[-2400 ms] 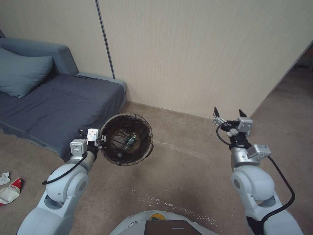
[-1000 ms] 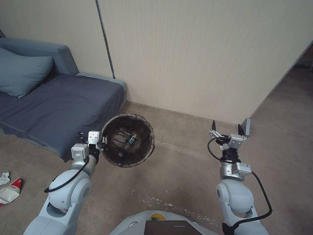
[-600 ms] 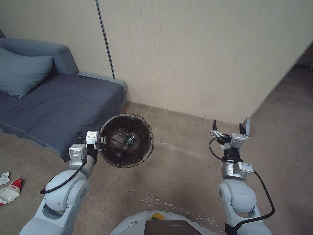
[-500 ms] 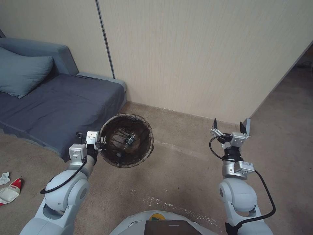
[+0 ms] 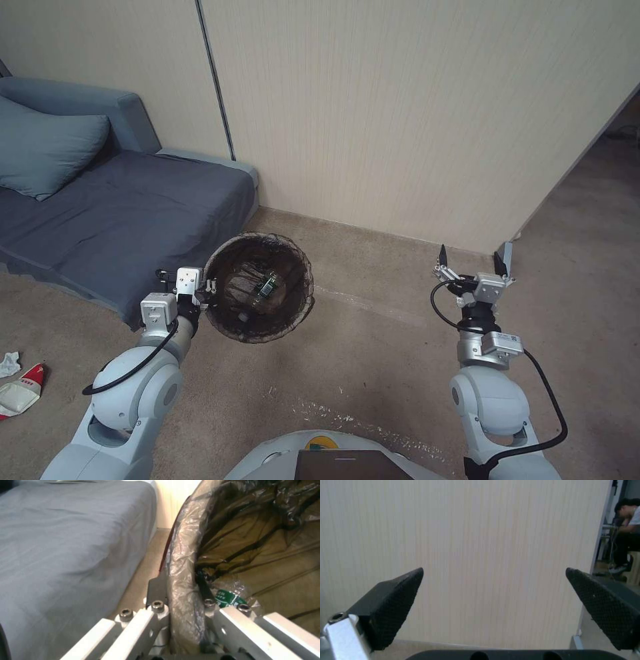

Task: Pick up the trash bin, then pick up the garbage from the floor and place it into the trash bin.

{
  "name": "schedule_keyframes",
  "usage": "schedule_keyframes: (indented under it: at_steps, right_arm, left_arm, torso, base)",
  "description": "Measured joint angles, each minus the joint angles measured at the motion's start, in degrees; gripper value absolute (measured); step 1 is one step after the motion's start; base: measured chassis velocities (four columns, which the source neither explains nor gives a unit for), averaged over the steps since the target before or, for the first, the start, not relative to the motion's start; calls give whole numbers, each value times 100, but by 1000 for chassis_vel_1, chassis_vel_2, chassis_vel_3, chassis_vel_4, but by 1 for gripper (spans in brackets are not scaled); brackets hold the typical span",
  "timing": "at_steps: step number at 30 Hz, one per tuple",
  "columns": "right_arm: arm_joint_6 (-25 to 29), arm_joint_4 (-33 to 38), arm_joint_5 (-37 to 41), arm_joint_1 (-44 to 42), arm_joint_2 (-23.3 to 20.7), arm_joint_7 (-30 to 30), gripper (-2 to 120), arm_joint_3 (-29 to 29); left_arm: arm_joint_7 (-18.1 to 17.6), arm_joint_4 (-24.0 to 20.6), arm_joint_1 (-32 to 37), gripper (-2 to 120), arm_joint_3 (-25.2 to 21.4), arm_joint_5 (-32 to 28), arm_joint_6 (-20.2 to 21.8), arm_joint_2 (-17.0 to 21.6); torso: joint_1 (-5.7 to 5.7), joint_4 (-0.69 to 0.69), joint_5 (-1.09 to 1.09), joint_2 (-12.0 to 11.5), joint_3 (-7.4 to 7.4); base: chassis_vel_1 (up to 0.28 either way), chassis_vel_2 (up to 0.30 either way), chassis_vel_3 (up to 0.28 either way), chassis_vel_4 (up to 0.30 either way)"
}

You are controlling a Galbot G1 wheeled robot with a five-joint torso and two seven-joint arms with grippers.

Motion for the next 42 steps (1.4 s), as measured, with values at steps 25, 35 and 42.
schedule_keyframes:
  at_steps: [25,35,42]
  right_arm:
    - [-5,-20,-10,15,-21,14,100,20]
    - [-24,-8,-6,29,-51,33,100,48]
    - [-29,-5,-5,23,-61,43,100,50]
  left_arm:
    - [-56,59,-62,3,-31,-101,48,22]
    - [-66,48,-52,3,-34,-133,55,21]
    - [-78,50,-51,3,-61,-169,55,56]
  torso:
    - [0,1,0,0,0]
    - [0,1,0,0,0]
    - [0,1,0,0,0]
  base:
    - [0,0,0,0]
    - [0,0,0,0]
    - [14,9,10,11]
